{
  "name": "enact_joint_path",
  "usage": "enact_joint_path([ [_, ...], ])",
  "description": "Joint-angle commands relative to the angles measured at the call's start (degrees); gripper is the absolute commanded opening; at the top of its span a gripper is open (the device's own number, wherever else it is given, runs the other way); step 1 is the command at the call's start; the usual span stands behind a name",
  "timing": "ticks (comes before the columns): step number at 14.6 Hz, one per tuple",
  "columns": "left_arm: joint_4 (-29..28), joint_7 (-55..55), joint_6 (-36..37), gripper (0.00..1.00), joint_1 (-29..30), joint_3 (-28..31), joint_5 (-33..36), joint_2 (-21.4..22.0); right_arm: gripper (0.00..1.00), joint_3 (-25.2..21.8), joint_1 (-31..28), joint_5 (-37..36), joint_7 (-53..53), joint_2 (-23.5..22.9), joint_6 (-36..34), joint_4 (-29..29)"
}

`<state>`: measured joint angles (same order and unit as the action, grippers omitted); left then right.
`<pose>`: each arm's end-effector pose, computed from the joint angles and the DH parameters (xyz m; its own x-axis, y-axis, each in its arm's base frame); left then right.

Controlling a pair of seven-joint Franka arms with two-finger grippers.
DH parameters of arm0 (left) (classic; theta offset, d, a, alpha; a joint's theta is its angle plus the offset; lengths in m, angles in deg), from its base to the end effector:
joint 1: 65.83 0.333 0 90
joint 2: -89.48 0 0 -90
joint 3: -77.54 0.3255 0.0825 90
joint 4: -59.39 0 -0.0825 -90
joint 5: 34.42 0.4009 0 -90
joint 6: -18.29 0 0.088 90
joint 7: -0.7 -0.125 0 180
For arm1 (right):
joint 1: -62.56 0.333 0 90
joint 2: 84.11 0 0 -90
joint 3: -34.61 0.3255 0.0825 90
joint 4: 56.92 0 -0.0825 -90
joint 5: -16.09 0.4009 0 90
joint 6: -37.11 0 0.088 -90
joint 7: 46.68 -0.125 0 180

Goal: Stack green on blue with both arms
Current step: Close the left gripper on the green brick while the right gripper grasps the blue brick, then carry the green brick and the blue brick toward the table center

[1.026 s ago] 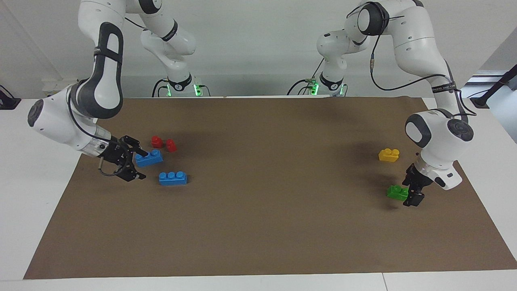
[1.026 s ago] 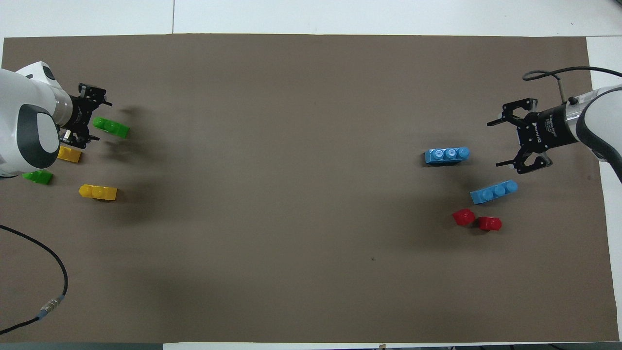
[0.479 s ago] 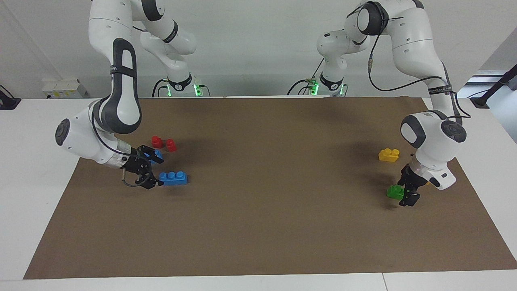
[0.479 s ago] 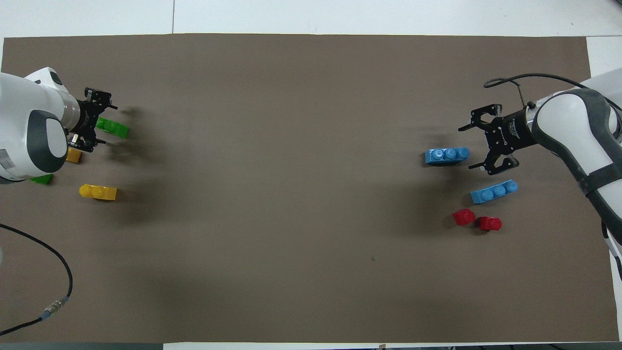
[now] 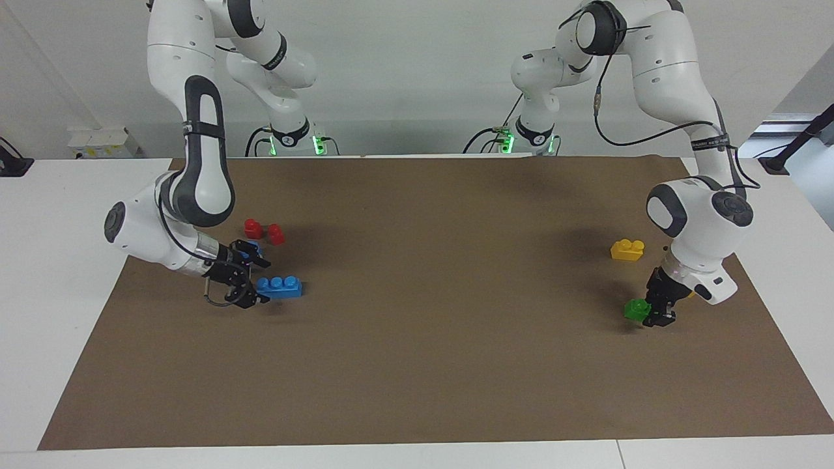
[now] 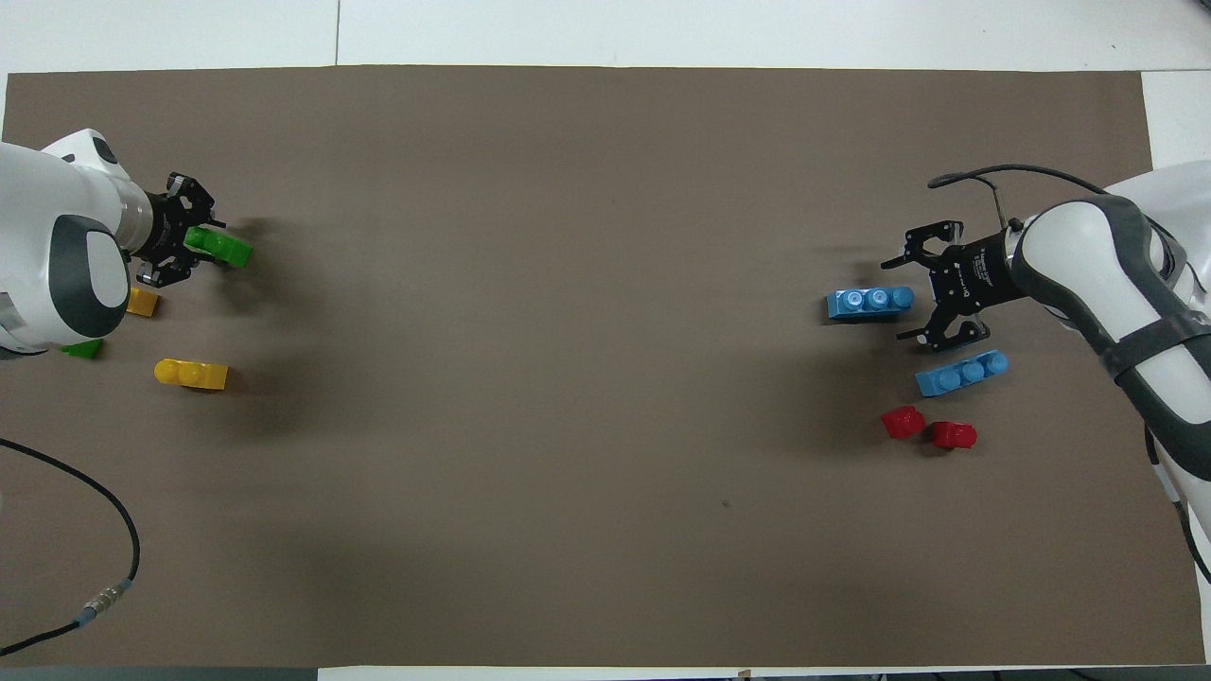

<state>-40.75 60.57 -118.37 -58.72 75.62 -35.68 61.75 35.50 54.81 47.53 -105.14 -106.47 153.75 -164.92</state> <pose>0.6947 0.0647 0.2918 0.3998 0.9153 0.0481 0.9033 -0.4024 0.1485 0.6218 -0.0372 0.2719 0.0945 -0.8643 -0.4941 -0.9911 -0.1286 0.0355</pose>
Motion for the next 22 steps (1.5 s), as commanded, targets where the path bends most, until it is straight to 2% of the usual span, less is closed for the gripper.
enact_joint_path([
  [1,-2.3,-0.2,-1.6,0.00,-0.3,0.2,-0.8,1.6,1.00,0.2,-0.4,1.9,3.4,1.2,3.1,-3.7],
  [3,-2.2,-0.1,-1.6,0.00,-0.3,0.2,-0.8,1.6,0.97,0.2,-0.9,2.9,5.7,0.8,3.4,-4.0],
  [4,-2.0,0.2,-1.6,0.00,-0.4,0.2,-0.8,1.6,0.91,0.1,-1.0,3.8,6.2,0.9,3.5,-4.3],
  [5,-1.7,0.2,-1.1,0.00,-0.5,0.2,-0.8,1.6,0.79,0.1,-1.2,3.9,6.2,0.9,3.5,-4.4],
  [7,-0.4,0.3,0.5,0.00,-0.7,0.2,-0.8,1.7,0.46,0.2,-1.6,4.9,6.0,0.9,3.4,-4.2],
  [8,0.6,0.4,2.4,0.00,-1.0,0.2,-0.8,1.8,0.20,0.1,-1.9,5.9,5.9,0.9,3.2,-3.8],
  [9,1.9,0.4,4.8,0.00,-1.2,0.1,-0.7,2.3,0.00,0.1,-2.0,6.0,5.9,0.8,2.6,-3.3],
  [13,3.0,0.5,12.0,0.00,-3.3,0.0,-0.7,7.2,0.00,0.2,0.4,5.9,2.8,1.4,-2.5,3.3],
  [15,3.0,0.9,14.6,0.00,-4.7,0.0,-0.7,9.4,0.00,0.3,4.7,6.0,-1.5,1.7,-2.4,5.0],
  [19,5.6,6.5,20.4,0.00,-9.3,0.1,-0.2,10.9,0.00,0.3,15.3,6.7,-9.6,1.9,2.8,6.1],
  [22,7.1,11.6,23.8,0.00,-12.5,0.1,-0.1,11.8,0.00,0.3,23.3,9.0,-16.6,1.8,11.2,3.9],
])
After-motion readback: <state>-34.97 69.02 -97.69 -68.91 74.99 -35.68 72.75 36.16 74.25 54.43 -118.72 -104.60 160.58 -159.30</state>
